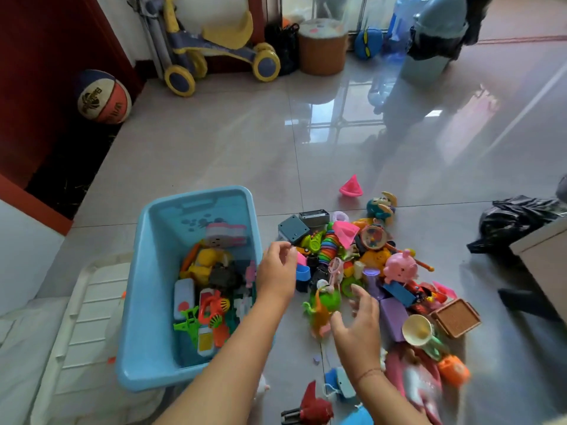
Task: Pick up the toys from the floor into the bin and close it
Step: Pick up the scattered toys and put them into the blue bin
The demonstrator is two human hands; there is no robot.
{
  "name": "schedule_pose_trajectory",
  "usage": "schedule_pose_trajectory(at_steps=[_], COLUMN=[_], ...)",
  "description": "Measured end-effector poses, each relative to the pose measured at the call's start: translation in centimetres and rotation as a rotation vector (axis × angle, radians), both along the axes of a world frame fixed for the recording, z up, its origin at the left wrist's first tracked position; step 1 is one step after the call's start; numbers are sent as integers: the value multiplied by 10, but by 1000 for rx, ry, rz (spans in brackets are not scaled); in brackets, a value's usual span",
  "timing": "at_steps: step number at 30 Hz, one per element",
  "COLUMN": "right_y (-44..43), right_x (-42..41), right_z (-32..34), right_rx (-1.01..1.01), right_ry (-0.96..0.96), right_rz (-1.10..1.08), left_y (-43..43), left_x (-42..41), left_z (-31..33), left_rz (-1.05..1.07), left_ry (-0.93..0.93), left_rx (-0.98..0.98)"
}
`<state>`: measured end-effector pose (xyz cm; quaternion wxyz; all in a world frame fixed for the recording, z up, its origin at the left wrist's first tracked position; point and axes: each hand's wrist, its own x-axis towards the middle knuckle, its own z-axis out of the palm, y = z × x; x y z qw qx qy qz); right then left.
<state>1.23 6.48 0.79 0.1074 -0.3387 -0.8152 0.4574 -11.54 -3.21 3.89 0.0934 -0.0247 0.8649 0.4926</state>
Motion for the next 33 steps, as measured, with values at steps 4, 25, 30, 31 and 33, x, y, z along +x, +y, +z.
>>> schedule_pose_trajectory(at_steps=[4,25,30,31,33], right_y=[70,145,141,140,137], right_x=[13,-6,1,3,7], right_z=[-33,-106,-103,-102,-95], right_rx=[34,515,414,404,374], right_ry=[-219,-1002,-930,-912,-868], right_rz=[-147,33,28,31,18], left_y=[43,69,65,64,60], left_x=[38,59,60,59,57], left_z=[-31,-163,-154,-149,-137], left_rz=[-118,-173,-139,-126,-111], left_ry=[-83,-535,-540,-528,-486], left_rx=[-34,-430,-329,-290,-218])
